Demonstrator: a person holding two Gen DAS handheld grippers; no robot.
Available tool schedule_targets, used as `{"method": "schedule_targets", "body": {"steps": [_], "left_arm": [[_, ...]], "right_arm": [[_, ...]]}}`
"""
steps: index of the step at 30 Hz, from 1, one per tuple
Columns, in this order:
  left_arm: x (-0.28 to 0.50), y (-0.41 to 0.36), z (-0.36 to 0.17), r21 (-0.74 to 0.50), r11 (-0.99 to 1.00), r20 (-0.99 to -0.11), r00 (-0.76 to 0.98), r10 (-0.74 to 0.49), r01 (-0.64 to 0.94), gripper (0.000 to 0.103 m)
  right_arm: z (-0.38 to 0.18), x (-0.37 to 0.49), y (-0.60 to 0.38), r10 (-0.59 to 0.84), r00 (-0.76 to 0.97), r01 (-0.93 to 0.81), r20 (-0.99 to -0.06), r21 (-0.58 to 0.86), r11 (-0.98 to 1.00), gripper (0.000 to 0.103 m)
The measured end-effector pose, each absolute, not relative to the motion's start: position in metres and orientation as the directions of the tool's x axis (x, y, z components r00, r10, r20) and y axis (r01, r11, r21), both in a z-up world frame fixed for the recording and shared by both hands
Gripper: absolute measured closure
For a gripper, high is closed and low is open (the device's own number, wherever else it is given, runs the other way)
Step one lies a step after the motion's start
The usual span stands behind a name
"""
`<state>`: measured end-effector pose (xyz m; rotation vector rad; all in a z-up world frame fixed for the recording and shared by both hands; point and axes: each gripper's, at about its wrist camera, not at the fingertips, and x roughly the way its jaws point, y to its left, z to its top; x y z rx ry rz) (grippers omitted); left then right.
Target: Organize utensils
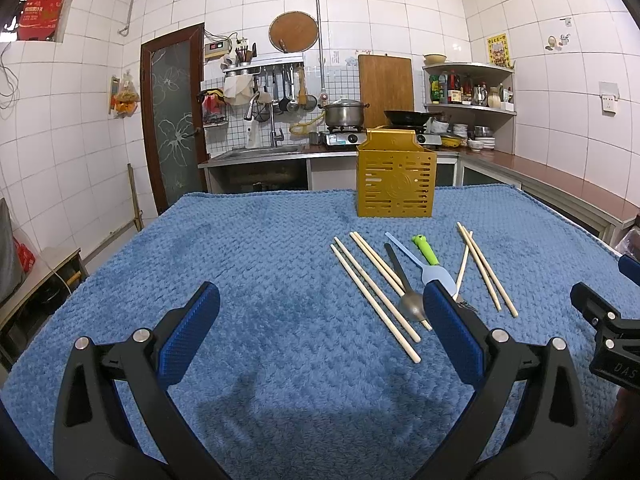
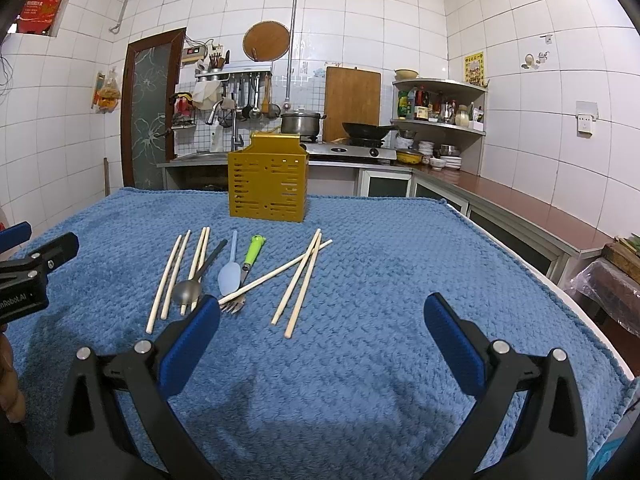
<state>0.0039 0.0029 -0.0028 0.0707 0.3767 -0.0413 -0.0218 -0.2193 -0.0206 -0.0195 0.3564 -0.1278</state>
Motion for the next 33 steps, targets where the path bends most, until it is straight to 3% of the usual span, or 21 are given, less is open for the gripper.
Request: {"method": "schedule_targets", "body": {"steps": [33], "left_arm": [[0.0064, 0.0023, -0.0028, 0.061, 0.997, -0.370, 0.929, -0.031, 0.057, 0.005]], "right_arm": [[-0.0215, -0.0213, -0.2206, -0.130, 0.929, 0.124, -0.346, -0.040, 0.991, 0.004]]}}
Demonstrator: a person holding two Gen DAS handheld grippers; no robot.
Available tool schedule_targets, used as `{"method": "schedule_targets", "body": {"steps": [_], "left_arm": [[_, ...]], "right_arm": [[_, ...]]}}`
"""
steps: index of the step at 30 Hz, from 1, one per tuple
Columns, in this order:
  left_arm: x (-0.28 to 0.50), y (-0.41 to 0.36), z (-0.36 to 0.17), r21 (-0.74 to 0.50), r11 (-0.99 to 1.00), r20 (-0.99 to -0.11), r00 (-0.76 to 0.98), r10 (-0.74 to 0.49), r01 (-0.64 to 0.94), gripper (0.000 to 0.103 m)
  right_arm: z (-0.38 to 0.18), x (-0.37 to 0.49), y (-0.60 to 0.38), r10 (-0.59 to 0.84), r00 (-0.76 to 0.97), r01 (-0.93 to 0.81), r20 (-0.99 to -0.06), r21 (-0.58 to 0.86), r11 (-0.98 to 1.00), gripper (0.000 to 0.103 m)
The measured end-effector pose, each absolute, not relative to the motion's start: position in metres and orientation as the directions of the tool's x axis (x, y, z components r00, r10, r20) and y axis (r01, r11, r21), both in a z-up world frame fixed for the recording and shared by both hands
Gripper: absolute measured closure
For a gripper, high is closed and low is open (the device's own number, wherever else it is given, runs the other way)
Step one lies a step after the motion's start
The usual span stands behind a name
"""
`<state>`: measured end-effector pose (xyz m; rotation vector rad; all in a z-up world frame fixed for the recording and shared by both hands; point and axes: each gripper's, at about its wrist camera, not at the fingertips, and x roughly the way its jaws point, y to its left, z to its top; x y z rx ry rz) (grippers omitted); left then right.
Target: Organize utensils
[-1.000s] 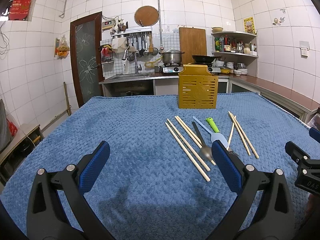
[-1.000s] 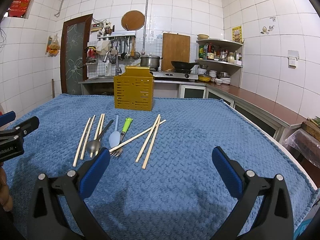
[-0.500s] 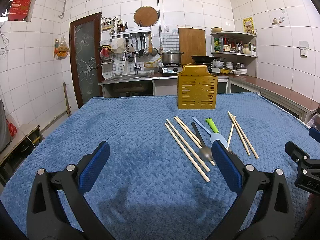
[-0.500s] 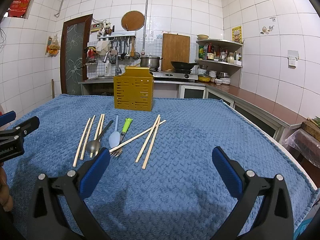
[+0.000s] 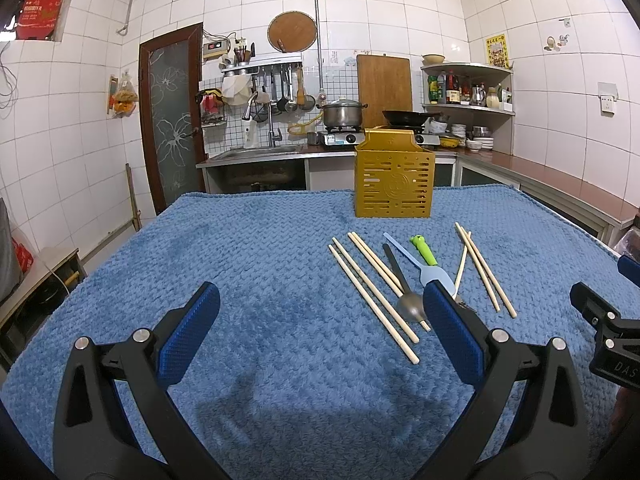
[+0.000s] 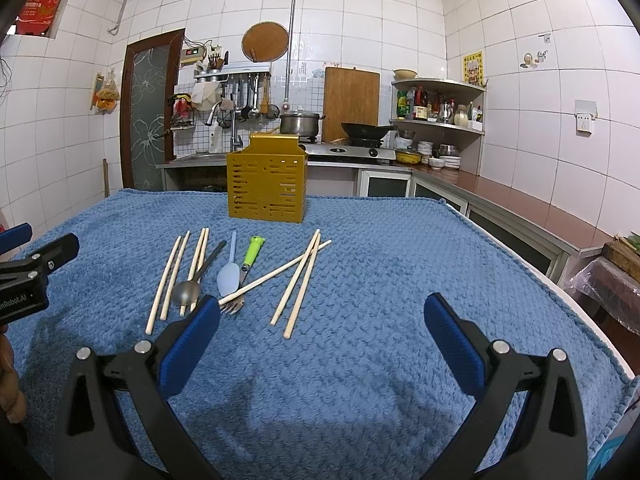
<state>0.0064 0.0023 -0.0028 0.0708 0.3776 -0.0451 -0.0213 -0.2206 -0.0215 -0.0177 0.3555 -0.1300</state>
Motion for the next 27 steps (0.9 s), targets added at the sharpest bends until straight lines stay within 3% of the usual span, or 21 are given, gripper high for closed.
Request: {"method": "schedule_targets", "body": {"steps": [27], "left_arm": [[0.0084, 0.0014, -0.0069, 0.059, 0.997, -0.377, 0.926, -0.028, 0.054, 0.005]], "right_arm": [[-0.0189, -0.0218, -0.2212, -0.129, 0.930, 0.123, -0.343, -0.039, 0.992, 0.004]]}}
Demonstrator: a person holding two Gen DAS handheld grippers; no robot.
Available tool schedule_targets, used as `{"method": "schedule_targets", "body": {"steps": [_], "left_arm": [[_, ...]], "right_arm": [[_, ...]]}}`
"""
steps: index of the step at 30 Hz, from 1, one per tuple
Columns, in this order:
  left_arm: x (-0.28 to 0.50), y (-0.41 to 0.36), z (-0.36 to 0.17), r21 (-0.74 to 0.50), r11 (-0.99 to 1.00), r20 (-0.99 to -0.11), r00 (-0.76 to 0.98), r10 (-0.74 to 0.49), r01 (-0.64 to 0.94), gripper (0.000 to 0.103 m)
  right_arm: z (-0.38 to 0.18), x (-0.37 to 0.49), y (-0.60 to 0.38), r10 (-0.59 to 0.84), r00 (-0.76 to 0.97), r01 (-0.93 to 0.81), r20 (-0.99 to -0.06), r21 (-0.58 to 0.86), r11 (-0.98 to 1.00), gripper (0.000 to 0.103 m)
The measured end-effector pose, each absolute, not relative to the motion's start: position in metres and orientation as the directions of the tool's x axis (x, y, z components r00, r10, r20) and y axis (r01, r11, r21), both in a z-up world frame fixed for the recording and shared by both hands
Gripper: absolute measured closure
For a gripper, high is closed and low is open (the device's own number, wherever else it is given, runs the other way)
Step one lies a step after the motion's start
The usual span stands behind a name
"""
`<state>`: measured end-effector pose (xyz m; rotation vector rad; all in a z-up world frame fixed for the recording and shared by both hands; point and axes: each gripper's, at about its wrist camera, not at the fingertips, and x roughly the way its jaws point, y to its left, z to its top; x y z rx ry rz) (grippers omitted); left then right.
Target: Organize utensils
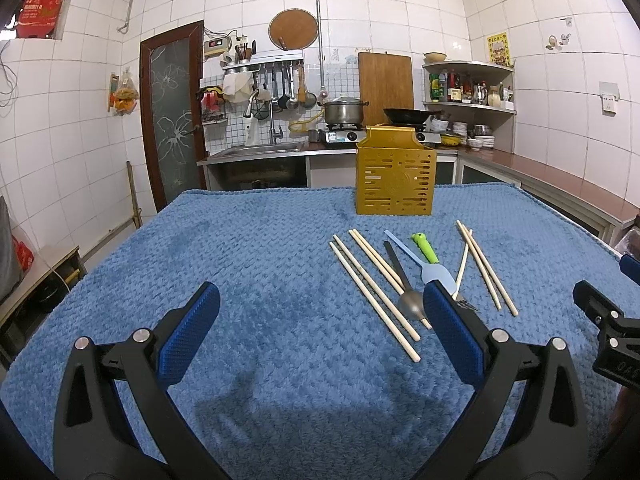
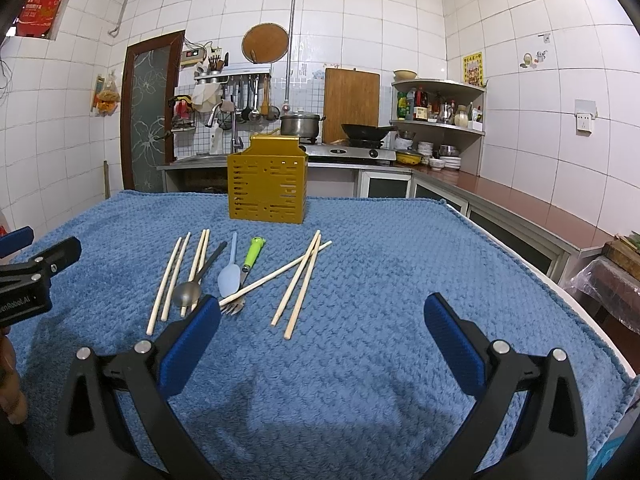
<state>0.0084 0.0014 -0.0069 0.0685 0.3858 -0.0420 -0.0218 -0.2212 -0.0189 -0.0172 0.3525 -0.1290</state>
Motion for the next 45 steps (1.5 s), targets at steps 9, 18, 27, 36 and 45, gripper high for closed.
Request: {"method": "schedule_targets", "body": {"steps": [9, 18, 27, 36, 45], "left_arm": [[0.013, 0.004, -0.009, 0.048, 0.997, -0.400, 0.916, -0.030, 0.054, 0.005], [0.023, 0.008, 0.008, 0.030, 0.998, -0.438, 0.898, -0.037, 0.056, 0.005], [0.105, 0.013, 0.016, -0.029, 0.992, -0.605, 0.788, -0.115, 0.123, 0.005], [0.195, 0.011, -0.015, -0.041, 0.998, -0.691, 0.721, -0.062, 0.047, 0.005], [0.235, 0.018, -0.035, -0.033, 0.999, -0.729, 0.684, -0.033, 0.013, 0.016]], "right_arm": [[-0.017, -0.018, -0.219, -0.121, 0.933, 0.115, -0.339, -0.039, 0.993, 0.004], [-0.006, -0.002, -0.213, -0.066, 0.930, 0.048, -0.360, -0.059, 0.997, 0.004], [0.007, 0.088, -0.229, -0.051, 0.881, 0.030, -0.471, -0.053, 0.998, 0.004], [-0.019, 0.181, -0.261, -0.073, 0.799, 0.062, -0.596, -0.040, 0.997, 0.004], [-0.042, 0.229, -0.281, -0.098, 0.746, 0.107, -0.658, -0.026, 0.994, 0.005]]}}
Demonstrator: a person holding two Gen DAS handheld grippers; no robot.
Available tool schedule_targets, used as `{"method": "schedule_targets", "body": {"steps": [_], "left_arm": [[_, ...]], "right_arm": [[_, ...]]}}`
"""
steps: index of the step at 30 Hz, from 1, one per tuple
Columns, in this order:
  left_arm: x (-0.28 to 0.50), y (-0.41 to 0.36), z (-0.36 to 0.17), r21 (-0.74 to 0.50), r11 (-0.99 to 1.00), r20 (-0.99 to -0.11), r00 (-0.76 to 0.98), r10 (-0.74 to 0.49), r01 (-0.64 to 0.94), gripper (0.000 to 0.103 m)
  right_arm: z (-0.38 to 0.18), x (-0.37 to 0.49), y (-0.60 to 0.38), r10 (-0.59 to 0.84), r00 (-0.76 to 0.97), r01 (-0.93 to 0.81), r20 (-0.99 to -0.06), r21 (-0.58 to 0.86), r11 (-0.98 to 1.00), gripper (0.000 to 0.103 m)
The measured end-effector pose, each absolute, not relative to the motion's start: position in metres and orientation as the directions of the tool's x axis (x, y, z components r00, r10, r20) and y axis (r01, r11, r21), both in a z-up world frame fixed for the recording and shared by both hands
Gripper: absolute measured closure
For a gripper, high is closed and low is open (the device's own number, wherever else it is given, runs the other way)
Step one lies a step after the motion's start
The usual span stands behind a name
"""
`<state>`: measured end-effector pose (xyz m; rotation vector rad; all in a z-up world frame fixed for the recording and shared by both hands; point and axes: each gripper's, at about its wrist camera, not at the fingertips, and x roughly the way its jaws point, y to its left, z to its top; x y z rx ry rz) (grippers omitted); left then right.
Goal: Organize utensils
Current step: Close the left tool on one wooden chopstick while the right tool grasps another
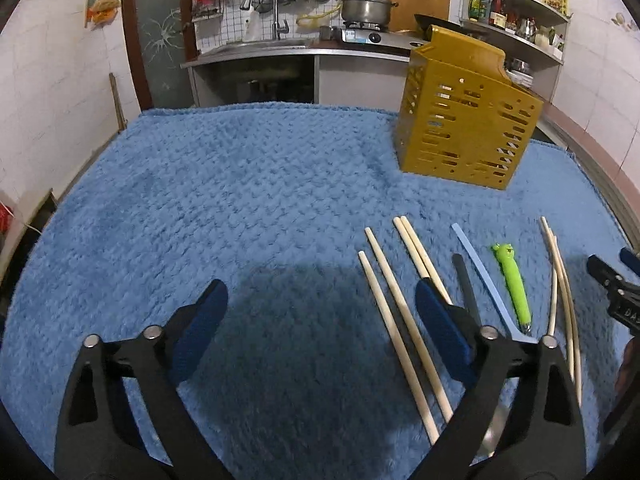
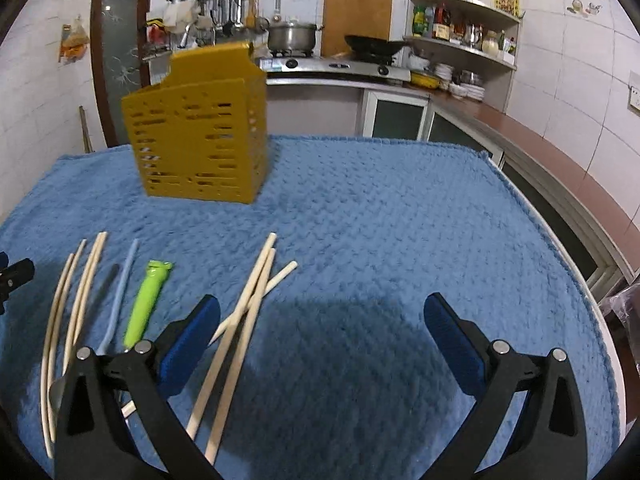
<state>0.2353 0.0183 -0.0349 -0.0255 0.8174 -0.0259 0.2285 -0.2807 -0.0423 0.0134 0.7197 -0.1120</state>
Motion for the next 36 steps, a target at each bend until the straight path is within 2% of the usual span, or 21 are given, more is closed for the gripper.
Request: {"method": "schedule_targets", "body": {"steps": [1, 2, 3, 5, 9, 10, 12, 16, 21, 26, 27, 29, 32, 36], "left_arm": [[0.239, 0.021, -0.036, -0.053, 0.999, -0.738, 0.673, -0.047, 0.012, 0.021], [0.241, 0.022, -0.038, -0.068, 0.998, -0.745, 0.664, -0.058, 0.011, 0.027], [0.246, 0.025, -0.040, -0.094, 0.996, -0.759, 0.646, -0.079, 0.011, 0.030], [0.251, 0.025, -0.045, -0.115, 0.993, -0.775, 0.624, -0.099, 0.016, 0.043], [0.262, 0.020, -0.053, -0.110, 0.994, -0.796, 0.596, -0.104, 0.027, 0.047], [0.263, 0.017, -0.054, -0.106, 0.994, -0.801, 0.590, -0.104, 0.031, 0.050], [0.266, 0.013, -0.058, -0.107, 0.993, -0.816, 0.567, -0.114, 0.047, 0.059], [0.266, 0.009, -0.060, -0.097, 0.993, -0.820, 0.560, -0.114, 0.060, 0.061], [0.271, 0.006, -0.061, -0.101, 0.993, -0.830, 0.544, -0.121, 0.067, 0.061], [0.275, 0.001, -0.062, -0.088, 0.992, -0.839, 0.530, -0.125, 0.093, 0.071], [0.275, -0.001, -0.062, -0.084, 0.992, -0.839, 0.530, -0.123, 0.096, 0.071], [0.275, -0.002, -0.063, -0.078, 0.992, -0.841, 0.528, -0.119, 0.100, 0.074], [0.275, -0.004, -0.063, -0.079, 0.991, -0.846, 0.520, -0.123, 0.105, 0.078], [0.283, -0.009, -0.064, -0.089, 0.990, -0.864, 0.486, -0.131, 0.109, 0.086]], "right_arm": [[-0.043, 0.231, -0.280, -0.091, 0.742, 0.102, -0.664, -0.023, 0.995, 0.005], [-0.046, 0.235, -0.278, -0.085, 0.733, 0.092, -0.674, -0.025, 0.995, 0.010], [-0.049, 0.241, -0.276, -0.083, 0.721, 0.083, -0.688, -0.033, 0.996, 0.019], [-0.055, 0.249, -0.274, -0.071, 0.701, 0.071, -0.709, -0.030, 0.997, 0.032], [-0.060, 0.258, -0.270, -0.041, 0.687, 0.053, -0.725, -0.005, 0.999, 0.044], [-0.061, 0.259, -0.269, -0.041, 0.688, 0.053, -0.724, -0.005, 0.999, 0.045], [-0.062, 0.260, -0.269, -0.035, 0.679, 0.057, -0.733, 0.005, 0.998, 0.056], [-0.064, 0.259, -0.276, -0.013, 0.666, 0.069, -0.746, 0.044, 0.997, 0.062], [-0.055, 0.255, -0.282, 0.017, 0.682, 0.077, -0.731, 0.095, 0.992, 0.062], [-0.057, 0.260, -0.282, -0.018, 0.655, 0.088, -0.755, 0.053, 0.995, 0.062], [-0.059, 0.261, -0.283, -0.021, 0.650, 0.091, -0.760, 0.050, 0.995, 0.070], [-0.065, 0.262, -0.284, -0.020, 0.634, 0.095, -0.773, 0.052, 0.994, 0.076], [-0.067, 0.265, -0.281, -0.011, 0.627, 0.091, -0.779, 0.060, 0.994, 0.076], [-0.070, 0.271, -0.275, -0.026, 0.604, 0.103, -0.796, 0.046, 0.994, 0.083]]}}
